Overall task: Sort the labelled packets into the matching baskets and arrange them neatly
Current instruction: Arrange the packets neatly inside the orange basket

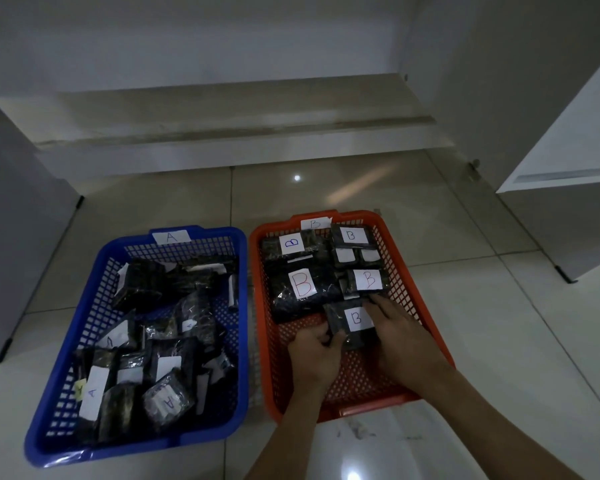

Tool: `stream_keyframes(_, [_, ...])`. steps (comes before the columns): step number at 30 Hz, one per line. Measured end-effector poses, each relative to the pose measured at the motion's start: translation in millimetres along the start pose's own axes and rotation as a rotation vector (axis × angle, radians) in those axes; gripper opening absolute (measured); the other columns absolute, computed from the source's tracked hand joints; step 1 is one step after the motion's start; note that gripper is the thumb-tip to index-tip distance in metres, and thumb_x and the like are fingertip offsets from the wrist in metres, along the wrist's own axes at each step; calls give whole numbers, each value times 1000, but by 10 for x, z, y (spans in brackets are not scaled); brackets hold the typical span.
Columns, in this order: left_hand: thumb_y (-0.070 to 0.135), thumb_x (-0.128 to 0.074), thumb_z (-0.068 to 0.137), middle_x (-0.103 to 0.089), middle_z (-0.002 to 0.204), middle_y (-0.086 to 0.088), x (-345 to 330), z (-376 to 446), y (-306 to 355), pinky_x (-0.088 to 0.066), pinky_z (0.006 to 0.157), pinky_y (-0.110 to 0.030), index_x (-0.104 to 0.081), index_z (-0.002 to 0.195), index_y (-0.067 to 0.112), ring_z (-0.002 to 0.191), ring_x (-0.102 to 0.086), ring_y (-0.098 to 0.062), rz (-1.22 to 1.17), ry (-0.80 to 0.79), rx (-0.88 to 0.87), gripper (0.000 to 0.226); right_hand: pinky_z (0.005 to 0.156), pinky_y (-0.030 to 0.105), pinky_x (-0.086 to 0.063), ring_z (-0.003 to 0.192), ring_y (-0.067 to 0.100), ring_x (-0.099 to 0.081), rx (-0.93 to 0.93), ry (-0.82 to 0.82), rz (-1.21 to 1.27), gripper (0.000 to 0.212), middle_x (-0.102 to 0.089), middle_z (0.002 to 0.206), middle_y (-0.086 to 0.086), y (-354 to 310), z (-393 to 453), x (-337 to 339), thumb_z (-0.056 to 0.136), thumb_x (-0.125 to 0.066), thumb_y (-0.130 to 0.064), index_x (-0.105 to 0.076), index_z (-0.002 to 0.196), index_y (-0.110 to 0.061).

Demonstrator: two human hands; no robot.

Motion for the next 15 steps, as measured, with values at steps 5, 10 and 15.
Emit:
stream_keyframes(5, [12,-69,90,-76,93,1,-60,-5,-59,-63,70,-38,-76,101,13,77,-75,-13,-116,-31,122,13,101,41,-52,126,26,-52,-36,136,93,73,-50,141,4,59,131,343,70,-76,-2,-52,138,-13])
stream_keyframes(10, [18,-57,98,-71,81,6,-86,-21,-22,-62,71,-42,-75,99,10,71,-74,-19,12,-83,64,19,89,43,-53,109,27,-58,42,74,-6,40,-65,121,5,159,602,509,81,-71,-8,-62,119,-18])
stream_keyframes(15, [13,-67,91,-73,75,11,5,-39,62,-62,57,-35,-76,99,16,58,-72,-20,-58,1,62,12,88,39,-54,107,23,-61,60,73,-65,33,-67,118,3,183,718,558,84,-73,-16,-65,116,-20])
Point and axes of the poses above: each hand's wrist, its own z-axis towards the middle knuckle, its own x-axis out of the back of the hand, y = z × x, the point moved 8 cm from there along z, towards the middle knuckle
